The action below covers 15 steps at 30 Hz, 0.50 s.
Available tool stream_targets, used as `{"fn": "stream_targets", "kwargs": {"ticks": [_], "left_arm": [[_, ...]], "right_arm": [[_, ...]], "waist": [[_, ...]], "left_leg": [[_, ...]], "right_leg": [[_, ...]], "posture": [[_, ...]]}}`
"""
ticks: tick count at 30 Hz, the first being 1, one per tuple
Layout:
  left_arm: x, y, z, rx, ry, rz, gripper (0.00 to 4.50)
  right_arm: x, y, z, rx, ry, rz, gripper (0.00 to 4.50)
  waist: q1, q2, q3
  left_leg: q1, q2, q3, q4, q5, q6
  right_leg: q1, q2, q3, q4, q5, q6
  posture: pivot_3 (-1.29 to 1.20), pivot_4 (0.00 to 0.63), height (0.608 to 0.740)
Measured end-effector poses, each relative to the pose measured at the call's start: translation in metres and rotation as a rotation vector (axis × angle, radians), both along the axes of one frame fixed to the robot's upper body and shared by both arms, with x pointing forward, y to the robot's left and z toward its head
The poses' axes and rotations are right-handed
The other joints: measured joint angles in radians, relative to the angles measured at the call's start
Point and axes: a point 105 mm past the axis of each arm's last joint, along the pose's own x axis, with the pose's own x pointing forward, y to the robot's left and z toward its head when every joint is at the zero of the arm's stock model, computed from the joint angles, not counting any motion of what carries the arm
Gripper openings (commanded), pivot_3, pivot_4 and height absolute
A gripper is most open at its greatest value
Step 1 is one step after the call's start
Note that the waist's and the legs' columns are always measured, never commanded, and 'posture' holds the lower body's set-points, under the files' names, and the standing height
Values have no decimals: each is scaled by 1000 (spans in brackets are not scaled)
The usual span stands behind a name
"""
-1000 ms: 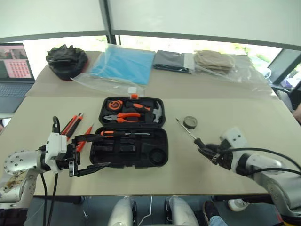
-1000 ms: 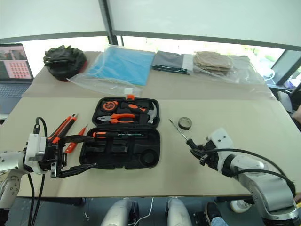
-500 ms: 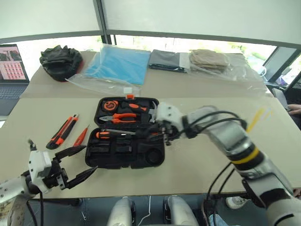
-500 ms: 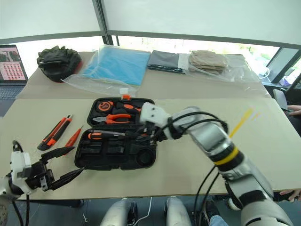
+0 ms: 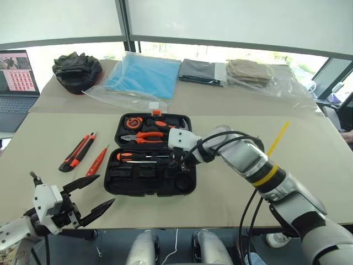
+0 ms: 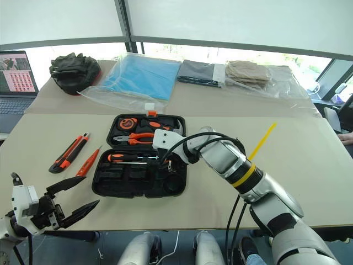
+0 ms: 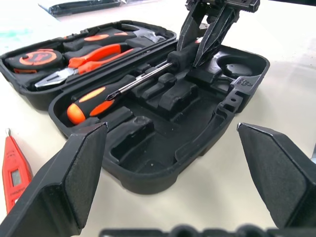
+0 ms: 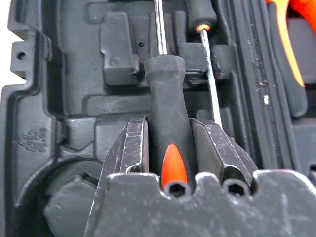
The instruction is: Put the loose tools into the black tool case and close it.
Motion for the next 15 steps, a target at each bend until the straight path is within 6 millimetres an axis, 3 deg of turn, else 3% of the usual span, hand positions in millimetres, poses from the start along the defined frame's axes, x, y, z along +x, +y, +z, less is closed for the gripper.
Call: {"fn": "stream_targets", "kwargs": {"ticks": [7,9,14,15], "left_arm": [[1,0,1,10,-5,-5,4500],[2,-1,1,11,-8,-7,4500],[1,-2,1,29,-17,-15,4500],[1,-2,0,31,-15,-16,4500]], "right_arm": [[2,0,-1,-8,32,3,990],[3,-1,-1,-9,46,4,2010],[2,-4,2,8,76,12,3533],[0,-4,3,18,95,20,3533]], "waist": [[-3,0,0],[-2,0,0],[-5,0,0],[-7,0,0]], "left_leg": [[1,0,0,0,0,0],[1,0,0,0,0,0],[0,0,0,0,0,0],[0,0,0,0,0,0]], "right_leg": [[1,0,0,0,0,0],[1,0,0,0,0,0],[0,0,0,0,0,0],[0,0,0,0,0,0]], "posture": [[0,150,740],[0,150,740],[0,150,740],[0,150,740]]}}
